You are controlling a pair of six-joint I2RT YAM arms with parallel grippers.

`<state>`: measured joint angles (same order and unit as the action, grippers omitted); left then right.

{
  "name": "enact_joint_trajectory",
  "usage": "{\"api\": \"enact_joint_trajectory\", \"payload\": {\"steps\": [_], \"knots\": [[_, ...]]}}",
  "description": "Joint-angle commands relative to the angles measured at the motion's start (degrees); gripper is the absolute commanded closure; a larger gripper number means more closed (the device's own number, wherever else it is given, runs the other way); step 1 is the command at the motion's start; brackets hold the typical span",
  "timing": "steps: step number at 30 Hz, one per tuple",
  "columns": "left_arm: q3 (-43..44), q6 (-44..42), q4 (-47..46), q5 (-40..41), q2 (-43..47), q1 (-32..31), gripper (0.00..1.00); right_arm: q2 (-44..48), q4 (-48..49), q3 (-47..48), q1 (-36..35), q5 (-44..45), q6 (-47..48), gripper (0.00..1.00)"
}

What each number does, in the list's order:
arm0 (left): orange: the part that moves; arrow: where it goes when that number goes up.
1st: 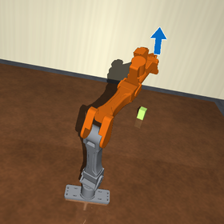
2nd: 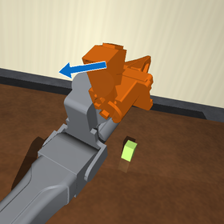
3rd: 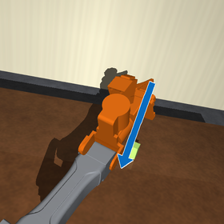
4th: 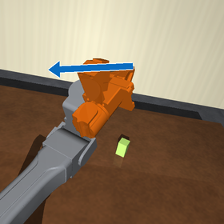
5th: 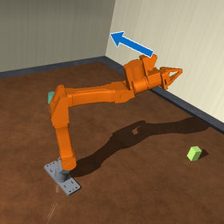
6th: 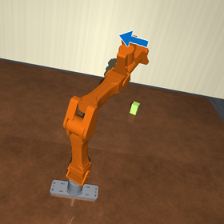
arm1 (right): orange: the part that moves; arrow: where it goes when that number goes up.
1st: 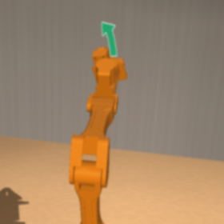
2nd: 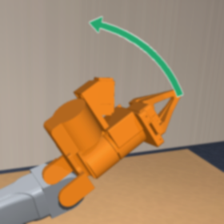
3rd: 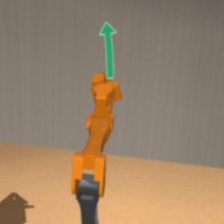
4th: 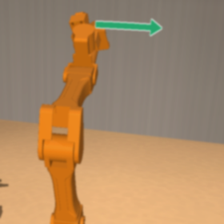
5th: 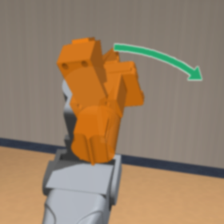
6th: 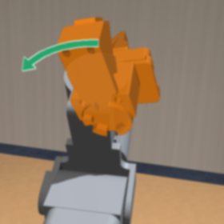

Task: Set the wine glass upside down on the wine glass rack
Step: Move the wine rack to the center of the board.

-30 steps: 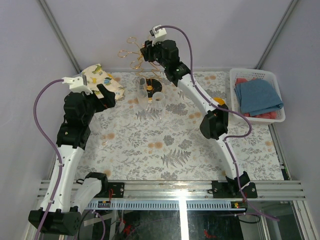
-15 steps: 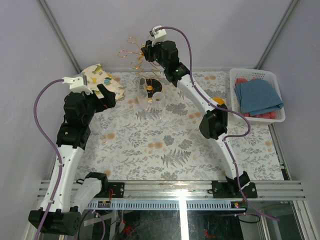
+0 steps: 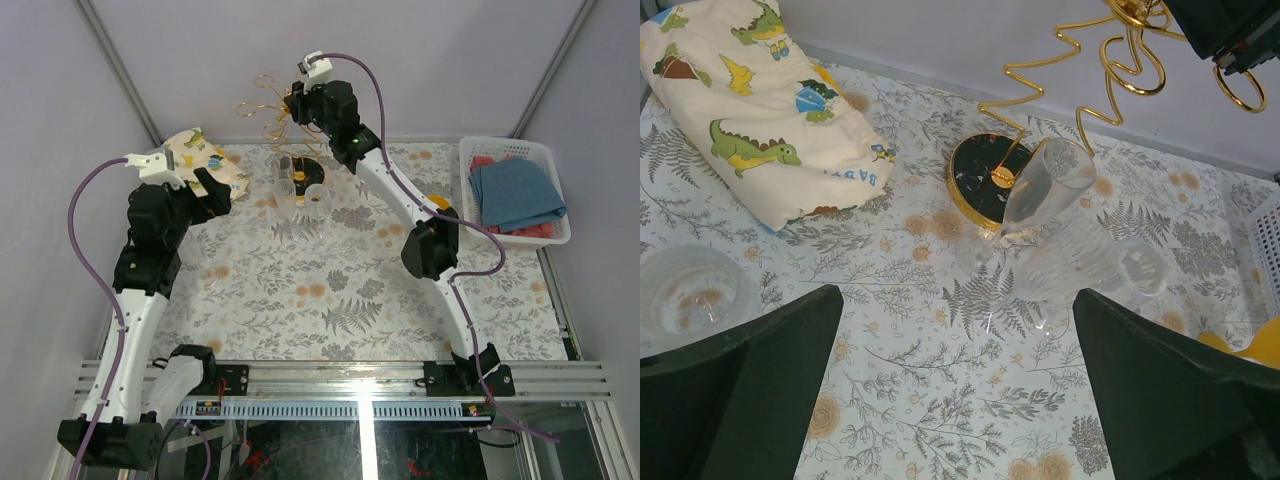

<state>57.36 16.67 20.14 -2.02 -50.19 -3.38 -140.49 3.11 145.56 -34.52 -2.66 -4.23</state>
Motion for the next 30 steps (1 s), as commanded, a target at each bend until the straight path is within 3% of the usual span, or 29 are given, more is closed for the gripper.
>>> {"api": "enact_joint_trajectory", "payload": {"steps": [1, 15, 30], "knots": [[-0.54, -0.06, -3.09, -0.89, 0.01, 0.44, 0.00, 7.50, 3.02, 0.38, -0.49, 0.11, 3.35, 0.79], [-0.63, 0.11, -3.12, -1.31, -0.19, 0.43, 0.00, 13.21, 0.55, -3.79, 1.22, 1.75, 5.84, 0.83], [-0.59, 0.12, -3.18, -1.66, -0.27, 0.39, 0.00, 25.27, 4.65, -22.85, 5.92, 3.36, 7.92, 0.85]]}}
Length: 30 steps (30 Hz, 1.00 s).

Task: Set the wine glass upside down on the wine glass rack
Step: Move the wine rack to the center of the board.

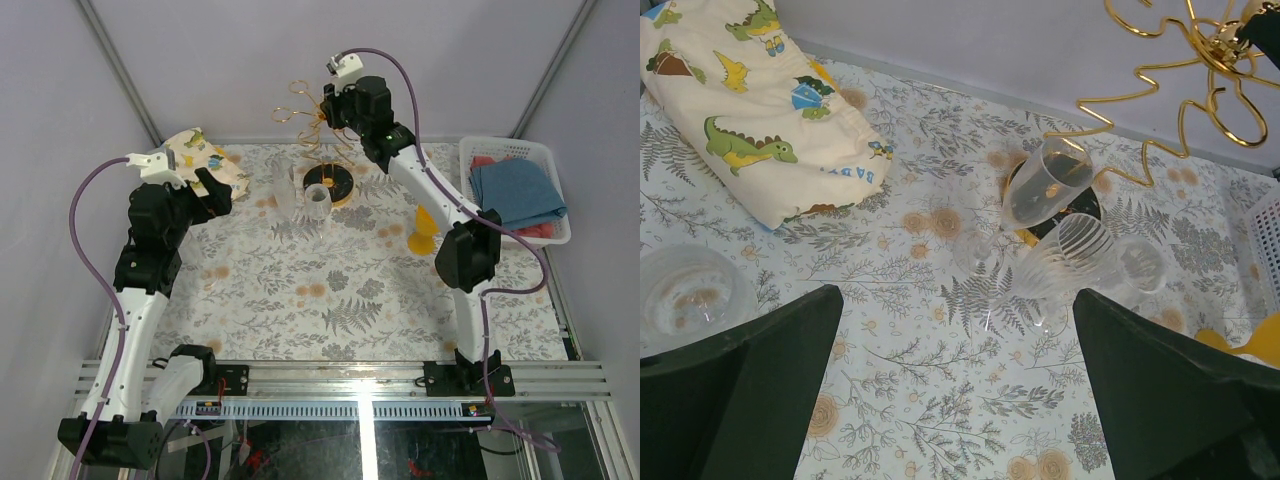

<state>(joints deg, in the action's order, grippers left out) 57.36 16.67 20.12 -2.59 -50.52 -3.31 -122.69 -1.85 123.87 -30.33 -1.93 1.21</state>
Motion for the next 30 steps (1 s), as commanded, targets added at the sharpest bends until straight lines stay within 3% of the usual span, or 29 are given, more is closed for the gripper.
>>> {"api": "enact_joint_trajectory", "payload": {"steps": [1, 15, 27, 30], "knots": [[-0.59, 0.12, -3.11, -1.10, 0.02, 0.34, 0.00, 8.06, 9.71, -2.42, 2.08, 2.70, 2.57, 0.85], [-0.59, 0.16, -3.16, -1.36, -0.10, 0.40, 0.00, 16.61, 12.40, -16.18, 4.25, 4.85, 3.93, 0.85], [-0.70, 0.21, -3.16, -1.36, -0.19, 0.40, 0.00, 22.67, 12.36, -22.56, 4.35, 5.98, 3.59, 0.85], [-0.69, 0.13, -3.16, -1.21, -0.23, 0.38, 0.00, 23.13, 12.37, -23.23, 4.37, 6.06, 3.55, 0.80]]}}
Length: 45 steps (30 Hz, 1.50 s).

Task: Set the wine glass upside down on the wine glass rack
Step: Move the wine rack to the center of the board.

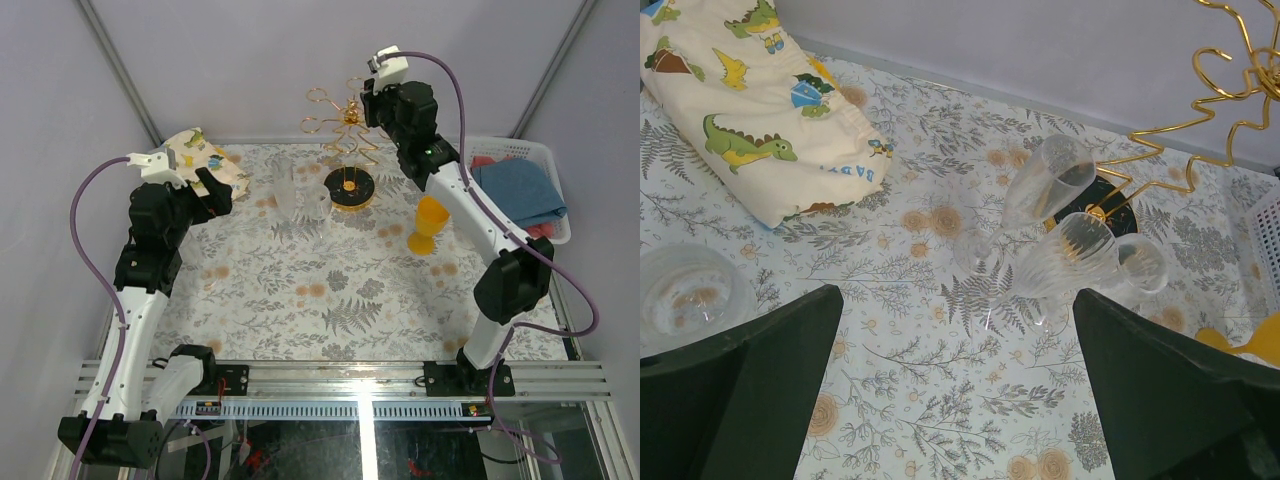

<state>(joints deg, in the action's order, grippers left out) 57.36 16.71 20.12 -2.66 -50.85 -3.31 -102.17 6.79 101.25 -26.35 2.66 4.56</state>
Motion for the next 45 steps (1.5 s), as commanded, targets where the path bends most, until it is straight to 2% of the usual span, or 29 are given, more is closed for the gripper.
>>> {"api": "enact_joint_trajectory", "payload": {"steps": [1, 5, 7, 12, 20, 27, 35, 45], "knots": [[-0.68, 0.12, -3.16, -1.09, 0.13, 0.40, 0.00, 2.59, 3.72, -0.62, 0.34, 1.62, 0.15, 0.76], [-0.65, 0.08, -3.07, -0.88, 0.14, 0.38, 0.00, 1.70, 2.91, 0.80, 0.34, 1.15, -0.91, 0.48], [-0.66, 0.08, -3.06, -0.93, 0.09, 0.35, 0.00, 0.55, 2.57, 1.66, 0.35, -0.12, -2.14, 0.38], [-0.67, 0.08, -3.05, -0.89, 0.10, 0.38, 0.00, -4.51, -2.06, 7.90, 0.34, -0.79, -4.19, 0.32], [-0.66, 0.08, -3.07, -1.12, -0.01, 0.41, 0.00, -13.66, -7.96, 20.08, 0.34, -0.78, -6.07, 0.30], [-0.59, 0.08, -3.06, -1.21, -0.17, 0.39, 0.00, -18.71, -11.12, 26.67, 0.35, -1.02, -6.01, 0.38], [-0.54, 0.08, -3.04, -1.26, -0.14, 0.40, 0.00, -18.54, -10.90, 23.84, 0.33, -0.90, -5.46, 0.44], [-0.55, 0.08, -2.97, -1.21, -0.14, 0.38, 0.00, -16.67, -11.87, 22.46, 0.38, -1.12, -3.26, 0.78]]}}
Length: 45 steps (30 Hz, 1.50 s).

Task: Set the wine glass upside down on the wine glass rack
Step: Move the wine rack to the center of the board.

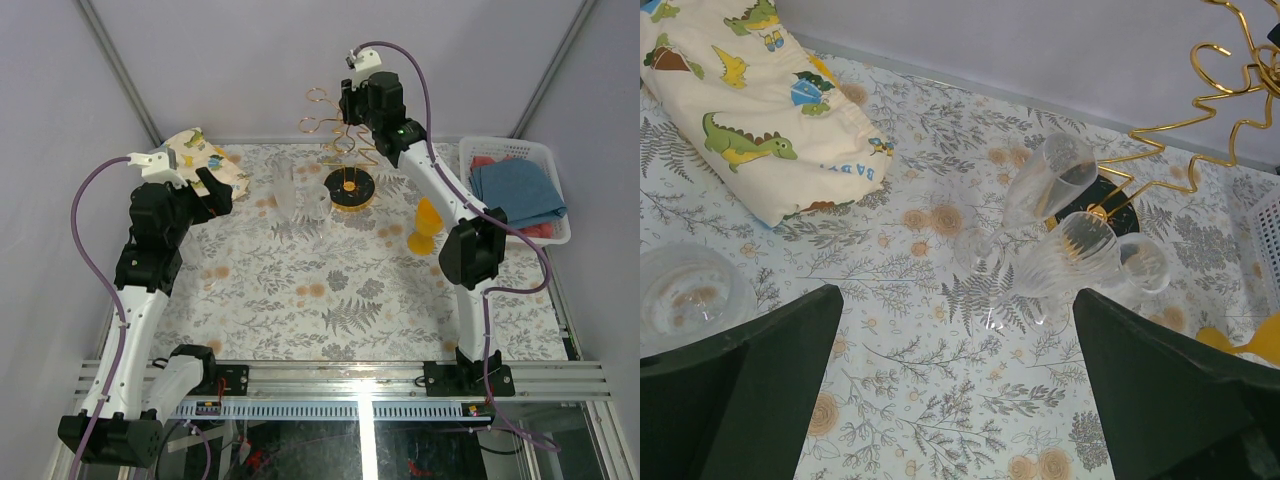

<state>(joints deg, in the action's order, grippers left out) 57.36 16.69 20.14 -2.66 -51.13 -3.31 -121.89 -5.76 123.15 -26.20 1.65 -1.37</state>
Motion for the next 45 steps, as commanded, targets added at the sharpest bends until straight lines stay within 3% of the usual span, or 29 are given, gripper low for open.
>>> {"api": "enact_joint_trajectory", "payload": {"steps": [1, 6, 12, 31, 45], "knots": [[-0.58, 0.10, -3.00, -1.19, 0.12, 0.34, 0.00, 3.46, 0.53, 0.24, 0.19, 0.04, 2.87, 0.82], [-0.50, 0.10, -3.00, -1.39, 0.05, 0.41, 0.00, 5.60, -1.93, -0.37, 0.20, -0.55, 3.49, 0.94], [-0.54, 0.14, -3.00, -1.47, -0.03, 0.34, 0.00, 8.13, -4.10, -2.52, 0.19, -2.16, 2.71, 1.00], [-0.59, 0.12, -2.91, -1.29, -0.18, 0.39, 0.00, 14.27, -6.24, -8.59, 0.04, -5.64, 0.68, 1.00], [-0.59, 0.19, -2.91, -1.21, -0.22, 0.41, 0.00, 19.93, -7.81, -15.29, -0.31, -3.59, 1.37, 1.00]]}}
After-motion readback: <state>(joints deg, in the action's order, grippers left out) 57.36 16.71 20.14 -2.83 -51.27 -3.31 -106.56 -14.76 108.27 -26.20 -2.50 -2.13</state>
